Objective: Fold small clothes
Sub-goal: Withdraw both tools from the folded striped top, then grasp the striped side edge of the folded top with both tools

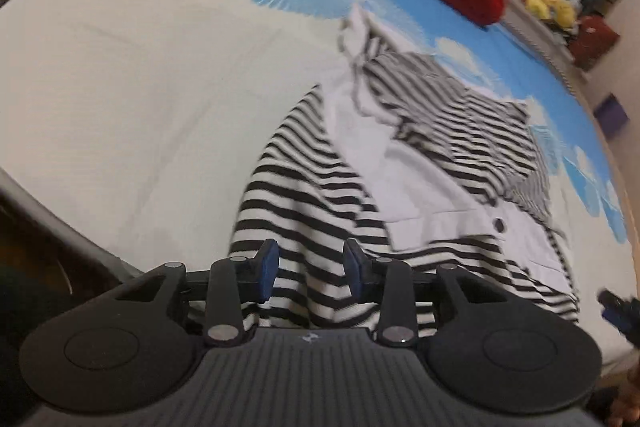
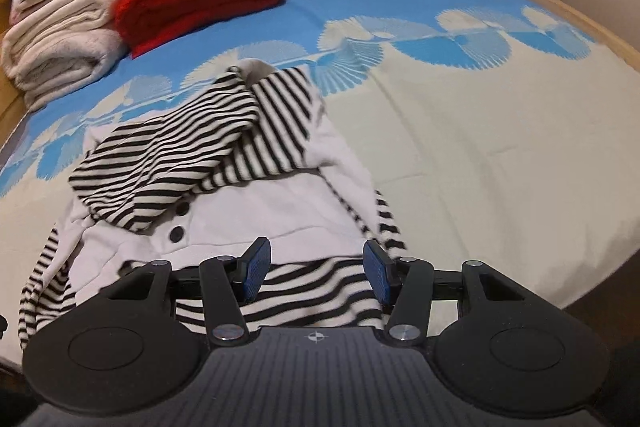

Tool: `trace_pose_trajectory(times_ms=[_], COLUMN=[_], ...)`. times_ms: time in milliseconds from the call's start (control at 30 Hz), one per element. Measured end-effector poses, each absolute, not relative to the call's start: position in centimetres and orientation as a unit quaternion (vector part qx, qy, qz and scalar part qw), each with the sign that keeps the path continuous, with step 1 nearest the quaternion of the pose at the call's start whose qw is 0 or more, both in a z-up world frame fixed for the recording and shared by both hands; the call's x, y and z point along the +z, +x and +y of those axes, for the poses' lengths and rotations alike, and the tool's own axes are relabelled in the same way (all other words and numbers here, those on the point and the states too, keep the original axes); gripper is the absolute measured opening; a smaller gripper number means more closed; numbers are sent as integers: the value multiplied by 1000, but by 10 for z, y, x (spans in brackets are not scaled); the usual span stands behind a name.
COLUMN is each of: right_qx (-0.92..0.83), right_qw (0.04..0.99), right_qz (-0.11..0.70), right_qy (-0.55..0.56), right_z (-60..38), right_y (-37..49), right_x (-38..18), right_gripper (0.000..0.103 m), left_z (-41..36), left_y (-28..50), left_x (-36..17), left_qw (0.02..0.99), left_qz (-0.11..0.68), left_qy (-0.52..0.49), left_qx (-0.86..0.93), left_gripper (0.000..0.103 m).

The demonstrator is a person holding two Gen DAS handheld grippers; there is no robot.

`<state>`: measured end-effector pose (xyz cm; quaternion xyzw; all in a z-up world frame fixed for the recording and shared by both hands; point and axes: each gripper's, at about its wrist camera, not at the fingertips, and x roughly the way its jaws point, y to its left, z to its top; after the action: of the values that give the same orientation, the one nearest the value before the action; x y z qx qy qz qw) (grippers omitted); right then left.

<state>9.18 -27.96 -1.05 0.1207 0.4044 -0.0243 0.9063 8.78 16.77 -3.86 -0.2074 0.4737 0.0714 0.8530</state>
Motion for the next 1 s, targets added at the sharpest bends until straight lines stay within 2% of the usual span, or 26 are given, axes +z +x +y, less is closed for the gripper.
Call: trace_pose_trajectory(times_ms=[167, 233, 500, 600, 1000], right_qx=[-52, -60, -71, -82, -76], right_qw=[881, 864, 822, 810, 805], right_qz=[436, 461, 527, 549, 561], right_qy=[173, 195, 202, 187, 176], right_z=[-308, -318, -323, -321, -315], right_y=[91, 93, 100, 104, 105], right_x=[-27, -39, -67, -76, -75], right_gripper=[53, 53, 53, 58, 58], left_z=[175, 176, 176, 172, 166], left_y=[99, 101, 104, 103, 98], left_x=[-53, -57, -75, -80, -83], left_qw=[828, 822, 798, 799, 799], left_qz=[495, 501, 539, 545, 553], left_qy=[-245, -250, -236, -222, -206], left_qx=[93, 104, 128, 125, 113], left_gripper=[57, 76, 79, 80, 79])
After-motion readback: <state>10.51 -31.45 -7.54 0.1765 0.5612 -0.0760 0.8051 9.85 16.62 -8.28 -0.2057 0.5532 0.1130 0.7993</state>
